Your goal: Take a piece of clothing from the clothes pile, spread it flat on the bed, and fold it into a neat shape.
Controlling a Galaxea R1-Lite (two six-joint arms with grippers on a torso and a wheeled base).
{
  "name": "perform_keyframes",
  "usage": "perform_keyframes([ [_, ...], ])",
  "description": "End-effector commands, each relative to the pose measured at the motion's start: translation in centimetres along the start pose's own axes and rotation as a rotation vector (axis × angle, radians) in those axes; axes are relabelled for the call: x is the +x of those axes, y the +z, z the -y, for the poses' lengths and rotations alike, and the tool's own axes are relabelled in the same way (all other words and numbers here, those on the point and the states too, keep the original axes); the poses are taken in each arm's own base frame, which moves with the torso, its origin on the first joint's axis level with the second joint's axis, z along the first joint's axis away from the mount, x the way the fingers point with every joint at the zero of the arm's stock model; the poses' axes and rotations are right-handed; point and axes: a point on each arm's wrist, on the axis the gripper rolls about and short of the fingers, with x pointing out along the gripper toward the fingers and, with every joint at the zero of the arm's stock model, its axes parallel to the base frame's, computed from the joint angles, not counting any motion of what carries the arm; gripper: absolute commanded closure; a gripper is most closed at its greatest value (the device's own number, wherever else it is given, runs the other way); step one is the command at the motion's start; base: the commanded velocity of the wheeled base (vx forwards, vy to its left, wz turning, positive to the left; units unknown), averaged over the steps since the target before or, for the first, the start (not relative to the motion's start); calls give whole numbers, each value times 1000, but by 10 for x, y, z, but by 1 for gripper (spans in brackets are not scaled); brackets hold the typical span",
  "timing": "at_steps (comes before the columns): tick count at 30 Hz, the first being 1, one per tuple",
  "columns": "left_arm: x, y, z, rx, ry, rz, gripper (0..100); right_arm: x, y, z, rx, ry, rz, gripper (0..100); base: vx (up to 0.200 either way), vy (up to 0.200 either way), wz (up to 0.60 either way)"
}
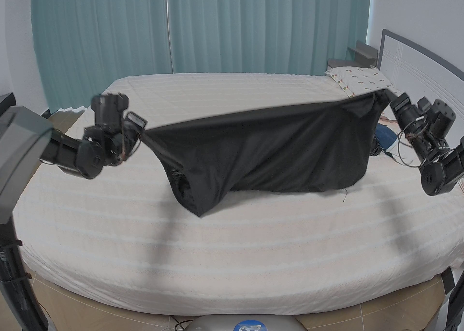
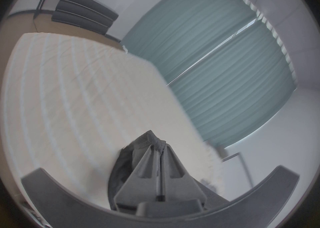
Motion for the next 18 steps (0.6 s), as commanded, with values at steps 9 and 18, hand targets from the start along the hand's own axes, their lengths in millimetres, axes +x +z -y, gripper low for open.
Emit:
perform_keyframes([
  [9,-61,70,-13,-75,-308,166,100,-65,-14,36,2,29,-214,100,0,0,0],
  [18,-37,18,-85,132,-73,-32,100,-132,-49,66,5,35,-614,100,0,0,0],
])
